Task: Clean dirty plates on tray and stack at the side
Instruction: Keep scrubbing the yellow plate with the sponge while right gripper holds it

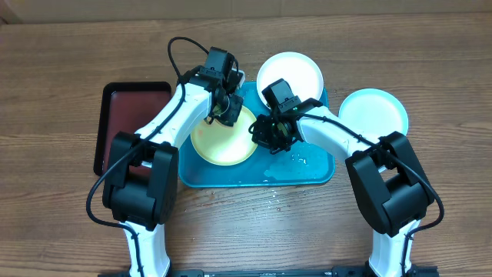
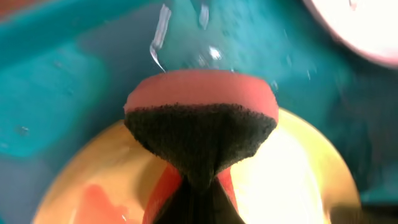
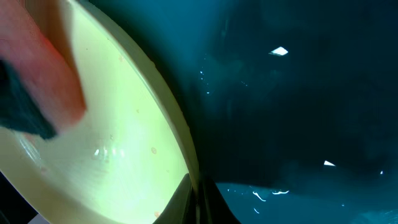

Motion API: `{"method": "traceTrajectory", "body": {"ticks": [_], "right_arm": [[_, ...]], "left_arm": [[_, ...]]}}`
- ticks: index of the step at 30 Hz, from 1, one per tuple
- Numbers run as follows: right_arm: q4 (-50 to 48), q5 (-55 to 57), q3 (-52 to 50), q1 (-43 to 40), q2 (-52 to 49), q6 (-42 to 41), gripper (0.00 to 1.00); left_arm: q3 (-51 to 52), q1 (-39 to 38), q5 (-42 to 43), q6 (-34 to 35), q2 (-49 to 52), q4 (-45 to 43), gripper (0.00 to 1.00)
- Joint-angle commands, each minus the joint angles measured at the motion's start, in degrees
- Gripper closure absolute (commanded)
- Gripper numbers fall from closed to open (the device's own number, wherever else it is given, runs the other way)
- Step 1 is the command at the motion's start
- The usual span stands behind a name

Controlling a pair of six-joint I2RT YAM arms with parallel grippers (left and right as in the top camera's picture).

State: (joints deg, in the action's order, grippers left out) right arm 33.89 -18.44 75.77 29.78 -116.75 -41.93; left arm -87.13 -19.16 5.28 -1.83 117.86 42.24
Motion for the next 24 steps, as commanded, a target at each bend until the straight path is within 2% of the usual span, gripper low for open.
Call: {"method": "traceTrajectory", "body": {"ticks": [1,5,12,14,20,24], "right_arm": [[0.26,1.84,0.22,0.11,-1.68,0.35,0.96],[0.24,1.84,0.22,0.11,-1.68,0.35,0.96],[0.22,1.84,0.22,0.11,-1.68,0.35,0.96],[0.24,1.81,0.22,0.11,-1.68,0.35,0.96],[0.22,1.81,0.22,0.11,-1.68,0.35,0.96],[0.22,1.81,0.22,0.11,-1.68,0.33,0.96]], "left_arm": [[0.35,-0.37,4.39,-8.09,-0.87,3.87,0.96],[0.35,-0.37,4.46,-12.02,-0.87,10.86,0.96],[0.35,-0.37,2.60,-14.64,-0.87,19.54,0.96],[0.35,-0.37,-1.99,-12.68,-0.87,19.91,0.96],[0.33,-0.37,-22.84,0.20,-0.87,19.26,0.96],[0.31,-0.37,-27.06,3.65,-0.87,16.83,0.96]]}}
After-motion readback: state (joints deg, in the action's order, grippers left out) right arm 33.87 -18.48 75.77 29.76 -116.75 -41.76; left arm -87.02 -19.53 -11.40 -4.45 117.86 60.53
